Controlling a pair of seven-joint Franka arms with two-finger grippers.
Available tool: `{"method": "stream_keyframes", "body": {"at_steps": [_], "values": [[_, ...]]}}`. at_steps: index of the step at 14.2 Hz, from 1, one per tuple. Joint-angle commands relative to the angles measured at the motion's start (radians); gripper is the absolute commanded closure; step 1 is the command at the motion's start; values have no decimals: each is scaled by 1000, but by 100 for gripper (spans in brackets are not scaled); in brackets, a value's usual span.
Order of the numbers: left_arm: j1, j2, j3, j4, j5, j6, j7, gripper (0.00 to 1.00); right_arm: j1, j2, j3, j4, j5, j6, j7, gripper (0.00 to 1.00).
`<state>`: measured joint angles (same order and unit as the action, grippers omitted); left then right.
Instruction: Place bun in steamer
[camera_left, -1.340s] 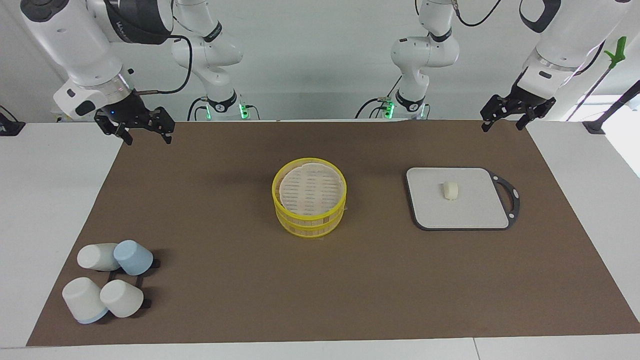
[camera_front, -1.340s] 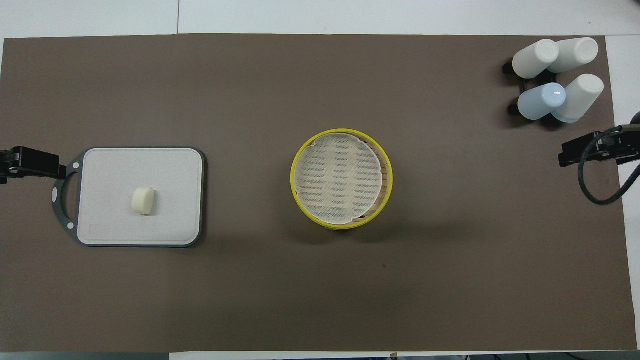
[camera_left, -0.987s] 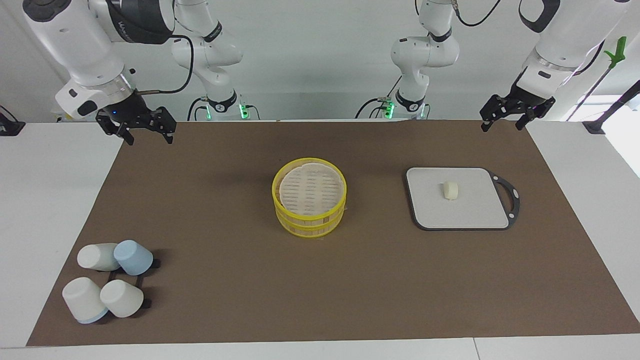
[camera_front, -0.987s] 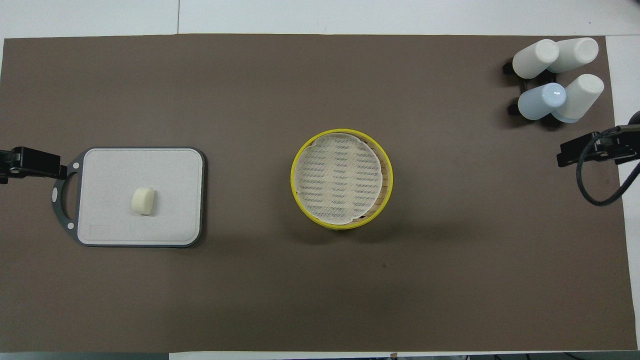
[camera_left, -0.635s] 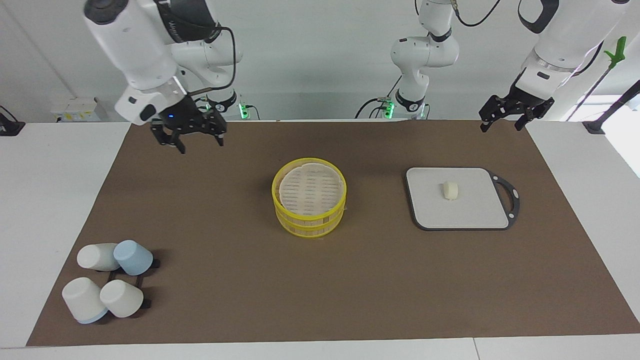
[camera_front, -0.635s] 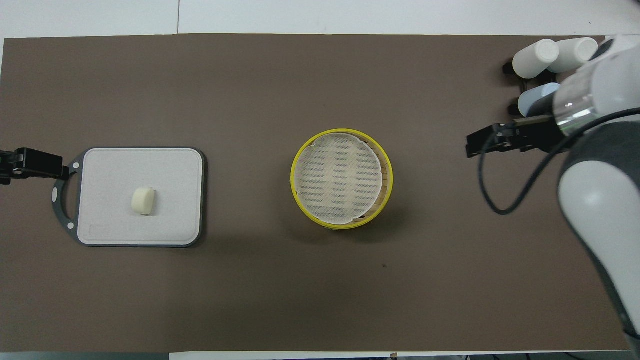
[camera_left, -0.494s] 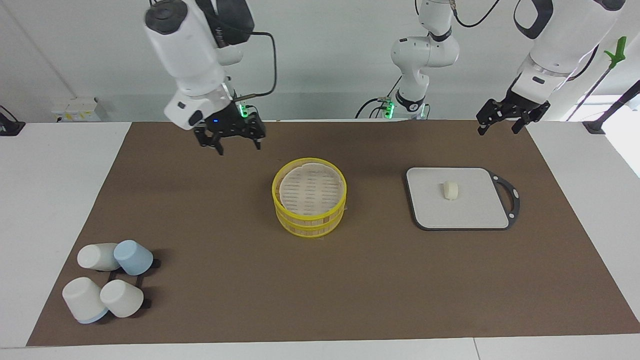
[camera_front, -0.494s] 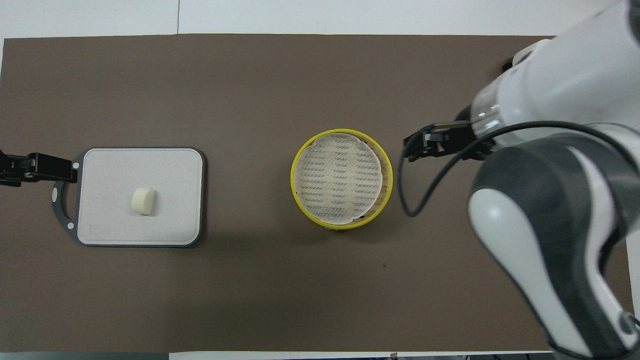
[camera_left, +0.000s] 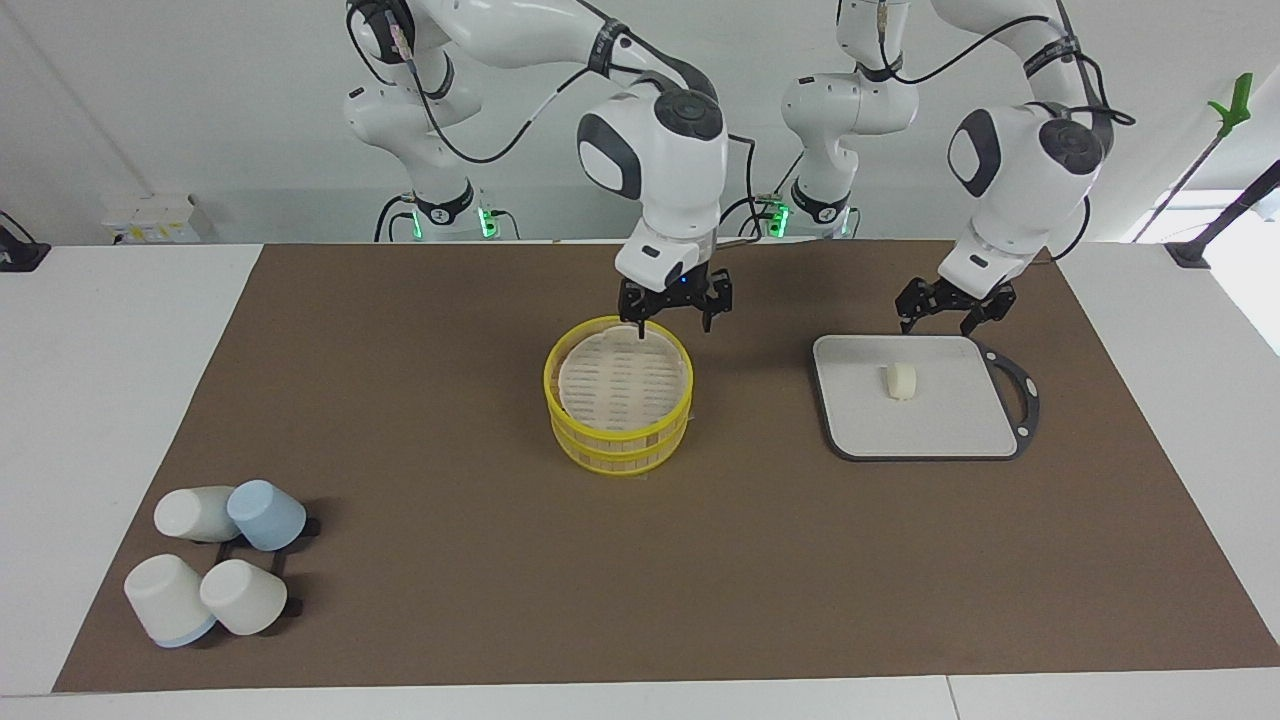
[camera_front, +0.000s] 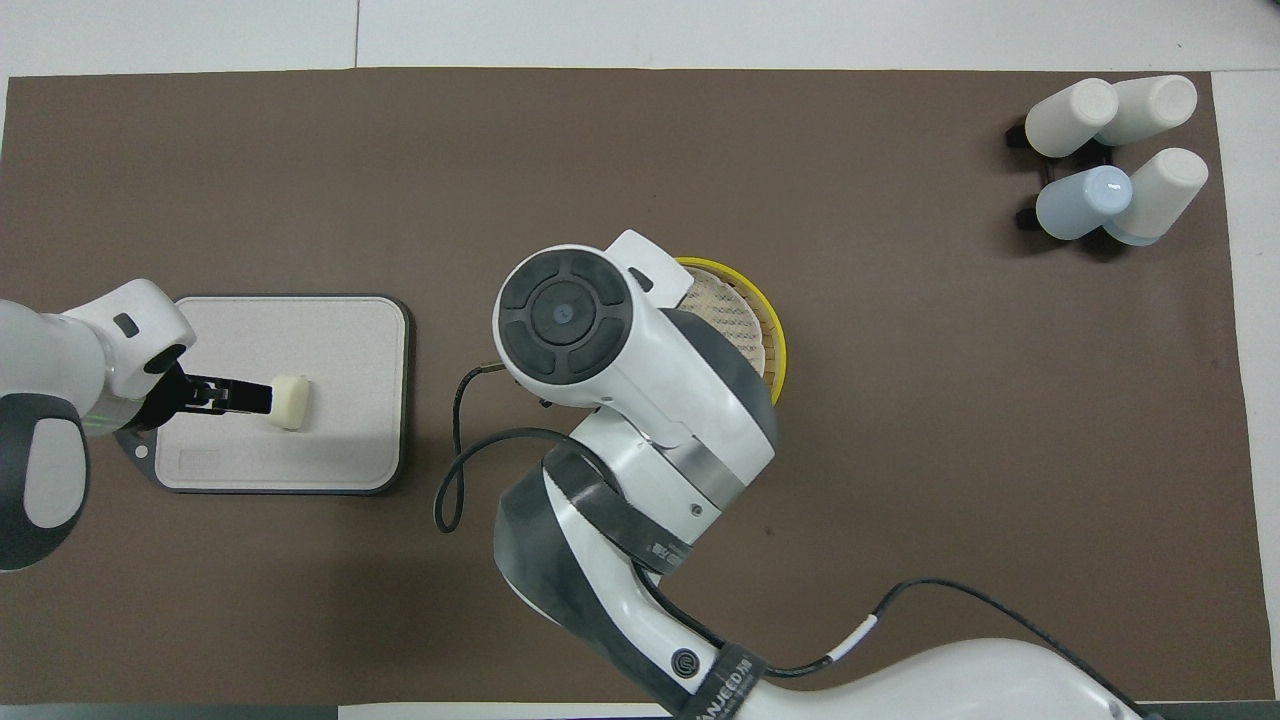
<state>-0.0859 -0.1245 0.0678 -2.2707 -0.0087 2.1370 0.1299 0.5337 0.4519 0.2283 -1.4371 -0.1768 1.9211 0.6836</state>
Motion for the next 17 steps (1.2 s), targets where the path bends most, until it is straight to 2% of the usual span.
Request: {"method": "stream_keyframes", "body": {"at_steps": [1,3,7,8,9,10,11,12,13,14,17], "values": [[-9,40,1,-87,-11,148,43,0,-14,45,3,-27,-59,91,17,0],[-20,104,1,-90,-11,211,74,0,-27,44,3,-52,-34,110,19,0],[-24,131,1,-133,-11,313,80,0,-20,48,5,-91,-24,165,62,0],[-24,137,1,-133,-11,325,89,1,-20,50,5,-89,-4,176,71,9],[-24,137,1,-135,-11,327,112,8,-18,48,5,-88,37,179,73,18],[-23,137,1,-135,-11,325,120,20,-18,48,3,-88,40,179,73,28],[-23,137,1,-135,-11,324,113,40,-20,48,3,-91,40,179,70,40],[-20,137,1,-133,-11,319,106,61,-20,48,5,-91,40,177,68,60],[-15,137,1,-133,-11,316,106,76,-20,48,5,-91,42,173,68,83],[-12,137,1,-132,-11,314,106,83,-20,48,5,-92,42,173,62,100],[-8,146,1,-61,-14,223,106,84,-29,39,3,-69,39,119,41,100]]}}
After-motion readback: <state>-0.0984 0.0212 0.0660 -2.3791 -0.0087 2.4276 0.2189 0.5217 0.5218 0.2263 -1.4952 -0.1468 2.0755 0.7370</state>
